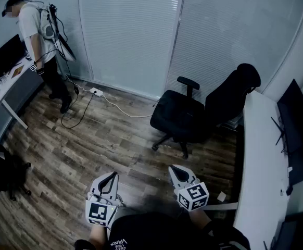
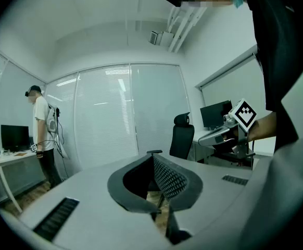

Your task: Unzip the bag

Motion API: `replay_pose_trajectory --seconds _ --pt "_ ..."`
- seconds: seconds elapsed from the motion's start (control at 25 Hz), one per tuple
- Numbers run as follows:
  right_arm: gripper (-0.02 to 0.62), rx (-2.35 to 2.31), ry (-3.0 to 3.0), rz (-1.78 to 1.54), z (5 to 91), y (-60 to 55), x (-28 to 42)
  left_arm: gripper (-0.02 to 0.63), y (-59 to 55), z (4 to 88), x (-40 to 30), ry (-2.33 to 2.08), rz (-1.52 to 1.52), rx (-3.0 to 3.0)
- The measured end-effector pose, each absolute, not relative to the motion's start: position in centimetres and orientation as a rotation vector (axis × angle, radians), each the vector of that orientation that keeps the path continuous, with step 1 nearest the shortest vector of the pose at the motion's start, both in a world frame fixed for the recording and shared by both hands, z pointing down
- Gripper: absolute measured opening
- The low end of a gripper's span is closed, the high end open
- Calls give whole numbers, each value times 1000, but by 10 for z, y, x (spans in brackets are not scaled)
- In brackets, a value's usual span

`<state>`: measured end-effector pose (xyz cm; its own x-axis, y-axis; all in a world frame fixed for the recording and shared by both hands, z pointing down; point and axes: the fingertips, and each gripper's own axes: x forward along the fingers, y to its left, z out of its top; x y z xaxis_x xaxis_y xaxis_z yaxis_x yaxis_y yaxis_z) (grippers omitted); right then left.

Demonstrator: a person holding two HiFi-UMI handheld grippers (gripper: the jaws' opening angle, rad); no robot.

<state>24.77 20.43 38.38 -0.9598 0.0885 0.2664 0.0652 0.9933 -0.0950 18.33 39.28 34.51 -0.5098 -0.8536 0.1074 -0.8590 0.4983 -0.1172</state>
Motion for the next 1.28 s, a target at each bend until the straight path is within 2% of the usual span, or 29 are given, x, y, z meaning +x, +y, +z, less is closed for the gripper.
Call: replay_pose_trajectory --seconds 0.52,0.68,0.8,1.0,1.28 --pt "48 -86 -2915 267 388 197 229 23 382 362 165 -2653 243 1552" --pt "48 -4 -2904 294 392 192 202 29 377 372 130 -2590 209 1600" --pt "48 59 -2899 313 390 189 173 87 369 374 95 -2533 228 1661" --pt "52 185 -2901 330 387 185 123 113 355 372 33 -2454 259 1773" --pt "110 371 -2884 388 394 190 56 167 351 374 -46 -2316 317 1925"
